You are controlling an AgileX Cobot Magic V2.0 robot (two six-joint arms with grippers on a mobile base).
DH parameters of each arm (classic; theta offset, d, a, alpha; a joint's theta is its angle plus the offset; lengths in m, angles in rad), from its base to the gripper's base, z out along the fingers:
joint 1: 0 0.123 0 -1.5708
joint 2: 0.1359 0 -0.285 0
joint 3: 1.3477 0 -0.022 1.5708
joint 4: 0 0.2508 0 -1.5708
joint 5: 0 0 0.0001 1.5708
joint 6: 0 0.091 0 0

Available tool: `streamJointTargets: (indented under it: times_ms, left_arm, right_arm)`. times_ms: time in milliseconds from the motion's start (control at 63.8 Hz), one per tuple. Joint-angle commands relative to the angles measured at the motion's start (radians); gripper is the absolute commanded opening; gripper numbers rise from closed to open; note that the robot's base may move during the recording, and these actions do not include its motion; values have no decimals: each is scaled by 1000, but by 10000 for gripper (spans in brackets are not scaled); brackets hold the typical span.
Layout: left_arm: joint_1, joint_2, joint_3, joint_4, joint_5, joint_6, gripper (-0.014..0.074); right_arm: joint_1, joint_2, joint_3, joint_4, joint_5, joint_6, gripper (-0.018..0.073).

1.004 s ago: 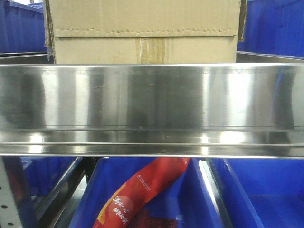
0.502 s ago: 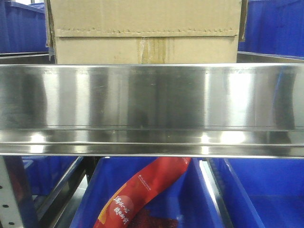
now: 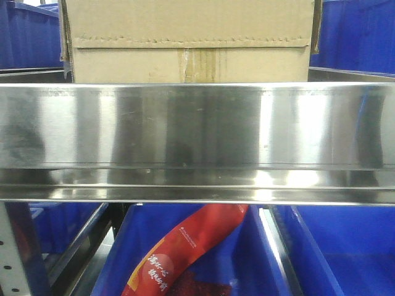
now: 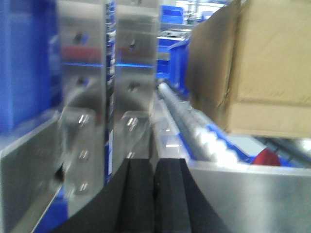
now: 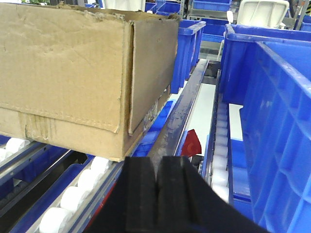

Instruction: Stack two boxes on right shelf middle

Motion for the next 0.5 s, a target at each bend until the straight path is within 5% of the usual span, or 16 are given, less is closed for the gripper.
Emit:
streamJointTargets:
  times_ms: [0, 486]
  left_arm:
    - [19, -10, 8, -6, -29, 5, -111]
    - [19, -10, 8, -5, -21, 5, -111]
  right_arm:
    - [-4, -10, 3, -12, -22, -5, -154]
    - [-4, -10, 3, -12, -22, -5, -154]
